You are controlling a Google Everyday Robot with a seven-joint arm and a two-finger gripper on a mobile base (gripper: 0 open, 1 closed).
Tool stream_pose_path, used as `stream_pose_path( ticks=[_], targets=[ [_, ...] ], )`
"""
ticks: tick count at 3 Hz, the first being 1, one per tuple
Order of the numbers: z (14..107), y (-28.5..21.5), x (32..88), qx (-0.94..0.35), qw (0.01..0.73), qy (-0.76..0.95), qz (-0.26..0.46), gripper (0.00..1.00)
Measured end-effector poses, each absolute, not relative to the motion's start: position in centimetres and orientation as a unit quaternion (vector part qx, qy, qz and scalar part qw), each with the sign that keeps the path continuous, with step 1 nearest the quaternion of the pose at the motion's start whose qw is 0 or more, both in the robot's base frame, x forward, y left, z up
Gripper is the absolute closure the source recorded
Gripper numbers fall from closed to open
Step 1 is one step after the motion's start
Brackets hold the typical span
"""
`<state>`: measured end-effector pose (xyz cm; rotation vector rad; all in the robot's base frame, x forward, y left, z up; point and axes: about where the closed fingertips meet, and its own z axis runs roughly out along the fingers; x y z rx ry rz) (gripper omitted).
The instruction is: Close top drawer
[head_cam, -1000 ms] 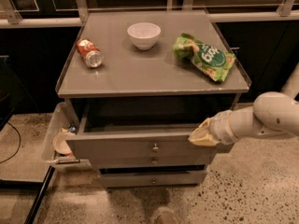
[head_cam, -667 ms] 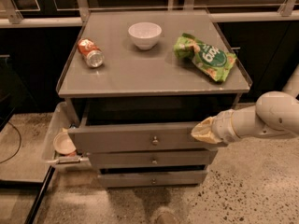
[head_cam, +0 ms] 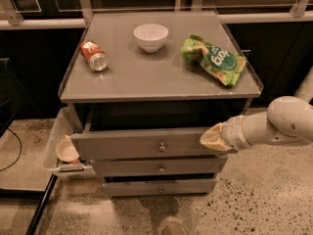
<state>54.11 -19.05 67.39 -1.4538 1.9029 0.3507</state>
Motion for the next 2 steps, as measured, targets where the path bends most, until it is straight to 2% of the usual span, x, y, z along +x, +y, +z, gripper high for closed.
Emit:
stream_pose_path(
  ticks=[2],
  targets=[
    [67.38,-19.04,54.11,-0.562,0.353,0.736,0.136,0.13]
  ],
)
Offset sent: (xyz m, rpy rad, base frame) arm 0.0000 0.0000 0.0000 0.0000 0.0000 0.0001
